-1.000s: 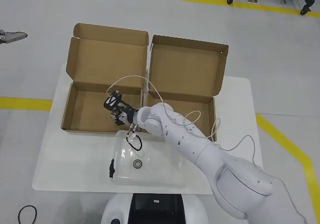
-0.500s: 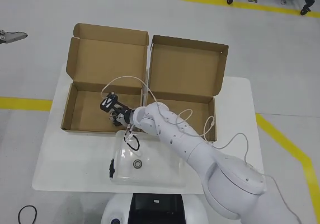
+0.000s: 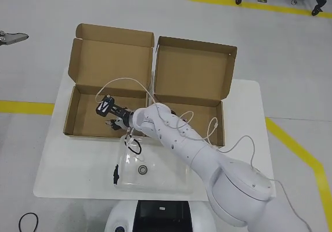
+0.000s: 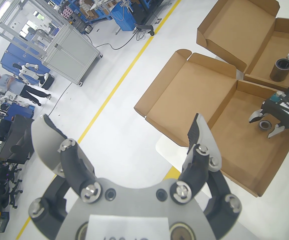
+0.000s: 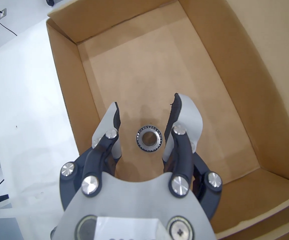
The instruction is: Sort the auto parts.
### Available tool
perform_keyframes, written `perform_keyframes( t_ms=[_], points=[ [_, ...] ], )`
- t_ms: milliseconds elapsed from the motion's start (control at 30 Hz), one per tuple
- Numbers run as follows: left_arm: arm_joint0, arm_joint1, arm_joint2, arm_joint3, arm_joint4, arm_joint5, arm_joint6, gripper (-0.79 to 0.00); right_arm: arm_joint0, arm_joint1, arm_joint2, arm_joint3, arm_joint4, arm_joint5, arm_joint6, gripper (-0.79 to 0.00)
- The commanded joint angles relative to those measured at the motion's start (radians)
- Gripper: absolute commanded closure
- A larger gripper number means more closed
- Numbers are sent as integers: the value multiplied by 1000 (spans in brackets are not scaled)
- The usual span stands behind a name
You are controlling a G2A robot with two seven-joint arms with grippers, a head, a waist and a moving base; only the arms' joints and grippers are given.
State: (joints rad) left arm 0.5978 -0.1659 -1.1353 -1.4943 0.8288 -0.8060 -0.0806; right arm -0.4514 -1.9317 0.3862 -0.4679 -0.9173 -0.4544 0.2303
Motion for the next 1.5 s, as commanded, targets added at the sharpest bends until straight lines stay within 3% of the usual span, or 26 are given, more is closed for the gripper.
perform_keyframes(
  t_ms=[0,200,433,767,900,1033,1100,1167,1467],
  points=[
    [0,0,0,0,0,0,0,-785,6,6,5,-25,-20,-2,-11,-388],
    [0,0,0,0,0,0,0,-785,-15,45,29,-160,-90,-4,-23,-388],
    [0,0,0,0,0,0,0,-785,-126,135,98,-405,-185,17,32,-394],
    [0,0,0,0,0,0,0,-785,-442,310,318,-905,-366,-22,219,-416],
    [0,0,0,0,0,0,0,-785,-568,362,386,-1089,-452,-113,297,-449],
    [0,0,0,0,0,0,0,-785,-650,398,443,-1163,-455,-243,296,-486],
    [0,0,0,0,0,0,0,-785,-678,410,463,-1178,-466,-284,295,-483],
    [0,0,0,0,0,0,0,-785,-709,427,479,-1204,-491,-350,279,-425],
    [0,0,0,0,0,0,0,-785,-818,473,512,-1264,-580,-465,231,-400]
  ],
)
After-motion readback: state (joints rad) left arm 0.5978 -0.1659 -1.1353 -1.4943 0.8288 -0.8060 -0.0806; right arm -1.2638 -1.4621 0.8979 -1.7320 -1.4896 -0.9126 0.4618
